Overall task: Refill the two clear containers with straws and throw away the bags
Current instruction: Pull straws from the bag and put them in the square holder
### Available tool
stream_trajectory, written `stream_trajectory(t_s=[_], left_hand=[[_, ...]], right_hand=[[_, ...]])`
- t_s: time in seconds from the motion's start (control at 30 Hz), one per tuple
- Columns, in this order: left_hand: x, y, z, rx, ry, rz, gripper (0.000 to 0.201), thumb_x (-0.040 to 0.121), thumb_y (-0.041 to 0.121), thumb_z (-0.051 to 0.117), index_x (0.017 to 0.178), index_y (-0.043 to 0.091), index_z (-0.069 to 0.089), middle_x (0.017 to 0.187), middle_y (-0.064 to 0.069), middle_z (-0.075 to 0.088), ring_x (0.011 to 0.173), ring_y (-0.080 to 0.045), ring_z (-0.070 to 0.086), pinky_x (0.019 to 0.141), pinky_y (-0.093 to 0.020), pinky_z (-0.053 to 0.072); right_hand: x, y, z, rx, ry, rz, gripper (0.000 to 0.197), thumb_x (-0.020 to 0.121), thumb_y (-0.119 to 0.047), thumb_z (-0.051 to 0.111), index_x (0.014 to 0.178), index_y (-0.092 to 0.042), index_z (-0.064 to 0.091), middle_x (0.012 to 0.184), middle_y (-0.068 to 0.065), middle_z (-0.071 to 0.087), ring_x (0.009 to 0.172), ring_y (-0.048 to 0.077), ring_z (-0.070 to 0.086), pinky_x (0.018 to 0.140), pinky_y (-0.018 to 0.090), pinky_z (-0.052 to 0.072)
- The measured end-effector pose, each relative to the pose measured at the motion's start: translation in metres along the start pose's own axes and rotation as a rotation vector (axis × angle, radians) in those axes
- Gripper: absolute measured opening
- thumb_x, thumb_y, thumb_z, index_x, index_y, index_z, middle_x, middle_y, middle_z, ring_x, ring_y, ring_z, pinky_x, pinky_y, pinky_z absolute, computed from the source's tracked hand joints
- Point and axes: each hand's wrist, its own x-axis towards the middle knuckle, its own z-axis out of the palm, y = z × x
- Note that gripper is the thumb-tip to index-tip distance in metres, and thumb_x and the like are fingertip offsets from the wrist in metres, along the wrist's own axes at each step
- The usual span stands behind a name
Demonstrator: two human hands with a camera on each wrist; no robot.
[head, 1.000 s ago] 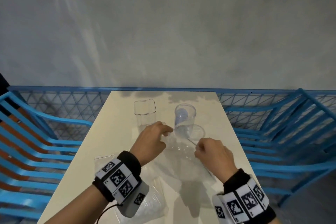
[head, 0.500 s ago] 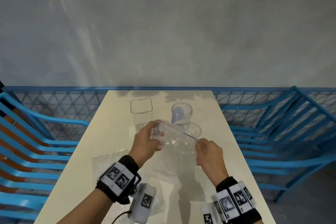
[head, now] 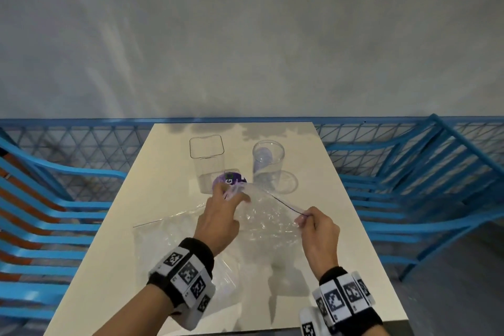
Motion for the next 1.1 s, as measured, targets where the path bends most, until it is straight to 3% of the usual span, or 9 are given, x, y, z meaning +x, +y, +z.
stream_trajectory(t_s=[0.13, 0.3, 0.4, 0.53, 0.63, 0.7, 0.83, 0.97, 1.1], left_hand=[[0.01, -0.01, -0.006, -0.494, -0.213, -0.106, 0.073, 0.072, -0.014, 0.054, 0.134, 0.023, 0.041, 0.12, -0.005, 0.05, 0.084, -0.018, 0.059, 0.063, -0.02, 0.043], [0.01, -0.005, -0.004, -1.038, -0.251, -0.153, 0.063, 0.066, -0.03, 0.034, 0.068, 0.023, 0.067, 0.058, 0.0, 0.051, 0.057, -0.014, 0.058, 0.055, -0.026, 0.037], [0.015, -0.01, 0.003, -0.805, -0.257, -0.114, 0.062, 0.069, -0.028, 0.033, 0.1, 0.019, 0.061, 0.07, -0.001, 0.045, 0.061, -0.013, 0.05, 0.054, -0.022, 0.038], [0.019, -0.021, 0.012, -0.231, -0.383, 0.11, 0.094, 0.074, -0.018, 0.042, 0.145, 0.039, 0.019, 0.132, -0.003, 0.038, 0.095, -0.015, 0.056, 0.078, -0.018, 0.049], [0.022, -0.014, 0.014, -0.466, -0.352, 0.102, 0.07, 0.081, -0.016, 0.044, 0.129, 0.034, 0.045, 0.098, 0.001, 0.058, 0.063, -0.007, 0.049, 0.053, -0.009, 0.041], [0.025, -0.004, 0.011, -0.751, -0.3, 0.015, 0.047, 0.086, -0.015, 0.042, 0.106, 0.022, 0.064, 0.075, 0.01, 0.062, 0.059, -0.006, 0.05, 0.053, -0.016, 0.043], [0.04, 0.008, 0.018, -0.869, -0.351, -0.027, 0.045, 0.09, -0.011, 0.039, 0.1, 0.021, 0.069, 0.105, 0.001, 0.07, 0.084, -0.013, 0.065, 0.074, -0.033, 0.054], [0.052, 0.021, 0.03, -0.652, -0.449, 0.123, 0.071, 0.075, -0.017, 0.042, 0.124, 0.034, 0.049, 0.072, -0.008, 0.045, 0.062, -0.016, 0.04, 0.056, -0.024, 0.038], [0.064, 0.042, 0.033, -0.829, -0.358, 0.141, 0.073, 0.069, -0.026, 0.035, 0.118, 0.022, 0.061, 0.063, -0.008, 0.041, 0.055, -0.007, 0.04, 0.053, -0.015, 0.038]], right_hand=[[-0.006, 0.01, 0.006, -0.015, -0.014, 0.024, 0.034, 0.084, 0.013, 0.035, 0.066, -0.008, 0.054, 0.061, -0.002, 0.055, 0.054, 0.008, 0.043, 0.051, 0.01, 0.036], [-0.008, 0.02, 0.006, -0.025, 0.001, 0.037, 0.035, 0.084, 0.015, 0.031, 0.071, -0.008, 0.054, 0.064, -0.004, 0.055, 0.056, 0.016, 0.042, 0.05, 0.013, 0.034], [-0.009, 0.024, 0.002, -0.011, -0.045, 0.047, 0.044, 0.083, 0.013, 0.03, 0.086, -0.015, 0.063, 0.06, -0.005, 0.051, 0.05, 0.016, 0.04, 0.048, 0.018, 0.035], [-0.007, 0.021, -0.002, -0.077, -0.336, 0.037, 0.071, 0.077, 0.012, 0.033, 0.107, -0.046, 0.061, 0.046, -0.012, 0.048, 0.048, 0.011, 0.043, 0.054, 0.026, 0.043], [-0.003, 0.02, 0.001, -0.06, -0.552, 0.084, 0.082, 0.075, 0.012, 0.033, 0.11, -0.058, 0.055, 0.057, -0.014, 0.062, 0.052, 0.008, 0.049, 0.058, 0.024, 0.045], [0.001, 0.013, -0.002, 0.044, -0.586, 0.122, 0.074, 0.078, 0.014, 0.028, 0.106, -0.041, 0.069, 0.069, -0.001, 0.066, 0.059, 0.012, 0.051, 0.057, 0.023, 0.042], [0.01, 0.011, -0.013, 0.23, -0.529, 0.125, 0.061, 0.077, 0.02, 0.027, 0.055, -0.021, 0.066, 0.054, 0.006, 0.054, 0.059, 0.012, 0.049, 0.052, 0.014, 0.038], [0.026, 0.019, -0.018, 0.261, -0.608, 0.17, 0.065, 0.084, 0.013, 0.031, 0.109, -0.032, 0.07, 0.094, 0.025, 0.071, 0.078, 0.024, 0.059, 0.068, 0.032, 0.048], [0.062, 0.017, -0.041, 0.35, -0.553, 0.163, 0.048, 0.077, 0.023, 0.03, 0.099, 0.004, 0.069, 0.08, 0.017, 0.068, 0.058, 0.01, 0.05, 0.052, 0.016, 0.038]])
